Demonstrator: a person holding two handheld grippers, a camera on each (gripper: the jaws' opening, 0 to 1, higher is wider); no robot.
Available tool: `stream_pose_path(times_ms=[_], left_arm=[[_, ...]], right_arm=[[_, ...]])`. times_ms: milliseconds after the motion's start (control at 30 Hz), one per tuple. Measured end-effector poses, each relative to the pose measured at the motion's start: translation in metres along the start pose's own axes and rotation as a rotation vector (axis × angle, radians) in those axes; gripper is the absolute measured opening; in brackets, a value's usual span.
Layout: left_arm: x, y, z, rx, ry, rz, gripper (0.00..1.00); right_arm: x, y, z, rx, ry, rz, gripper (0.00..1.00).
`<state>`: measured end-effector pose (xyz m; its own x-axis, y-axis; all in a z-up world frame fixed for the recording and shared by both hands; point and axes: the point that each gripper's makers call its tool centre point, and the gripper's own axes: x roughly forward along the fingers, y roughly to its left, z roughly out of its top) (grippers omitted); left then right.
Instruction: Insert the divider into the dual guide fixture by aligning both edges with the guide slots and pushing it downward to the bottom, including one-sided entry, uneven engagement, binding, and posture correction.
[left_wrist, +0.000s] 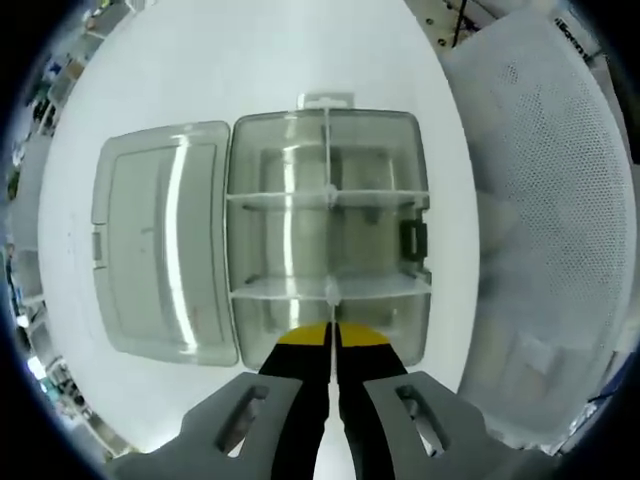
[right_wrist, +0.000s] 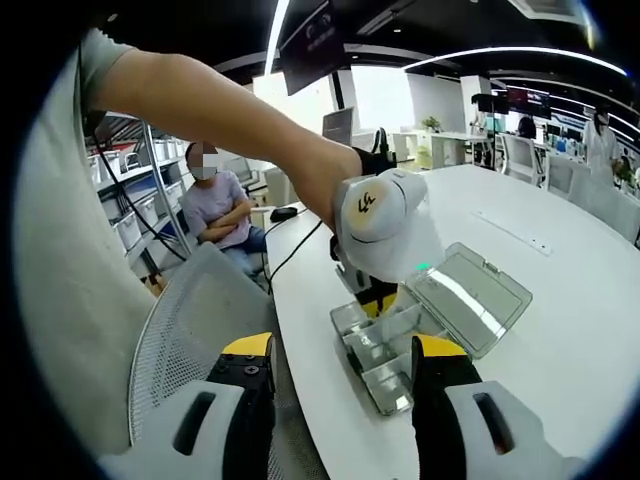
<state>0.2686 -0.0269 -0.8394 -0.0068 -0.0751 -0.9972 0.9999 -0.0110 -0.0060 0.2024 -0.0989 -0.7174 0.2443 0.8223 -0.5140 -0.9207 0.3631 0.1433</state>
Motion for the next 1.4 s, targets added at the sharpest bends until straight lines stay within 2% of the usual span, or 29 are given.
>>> stream_pose_path(times_ms=[200,300,467,567,767,933,1067,1167,1233,1367,1400], left_arm=[[0.0,0.0,0.0,0.011,-0.02,0.006,0.0],[0.001,0.002,-0.004,0.007,-0.021,0.026,0.1],[-0.004,0.004,-0.008,-0.014,-0.049,0.041,0.12],[-0.01,0.005,-0.002,-0.061,-0.115,0.05,0.16],[-0.027,0.009,-0.003,-0.123,-0.188,0.083,0.26],[-0.043,0.007,-0.002,-0.205,-0.306,0.114,0.31],[-0.053,0.003,-0.006,-0.266,-0.37,0.137,0.34],[-0.063,-0.002,-0.003,-0.356,-0.463,0.148,0.35],[-0.068,-0.006,-0.003,-0.377,-0.495,0.157,0.36],[-0.071,-0.015,-0.005,-0.381,-0.512,0.168,0.37],[-0.074,-0.016,-0.004,-0.407,-0.54,0.176,0.37]], right_arm=[[0.0,-0.002,0.0,-0.009,0.007,0.003,0.52],[0.0,-0.003,0.0,-0.011,0.01,0.002,0.52],[0.0,-0.004,0.0,-0.018,0.014,0.003,0.52],[0.0,-0.005,0.0,-0.023,0.017,0.004,0.53],[0.0,-0.008,-0.002,-0.037,0.032,0.006,0.54],[-0.003,-0.014,-0.007,-0.054,0.046,0.007,0.55],[-0.005,-0.018,-0.012,-0.073,0.068,0.01,0.56],[-0.006,-0.023,-0.018,-0.082,0.087,0.012,0.57],[-0.007,-0.025,-0.02,-0.086,0.093,0.015,0.57],[-0.007,-0.03,-0.03,-0.108,0.125,0.021,0.57],[-0.007,-0.03,-0.032,-0.11,0.131,0.024,0.57]])
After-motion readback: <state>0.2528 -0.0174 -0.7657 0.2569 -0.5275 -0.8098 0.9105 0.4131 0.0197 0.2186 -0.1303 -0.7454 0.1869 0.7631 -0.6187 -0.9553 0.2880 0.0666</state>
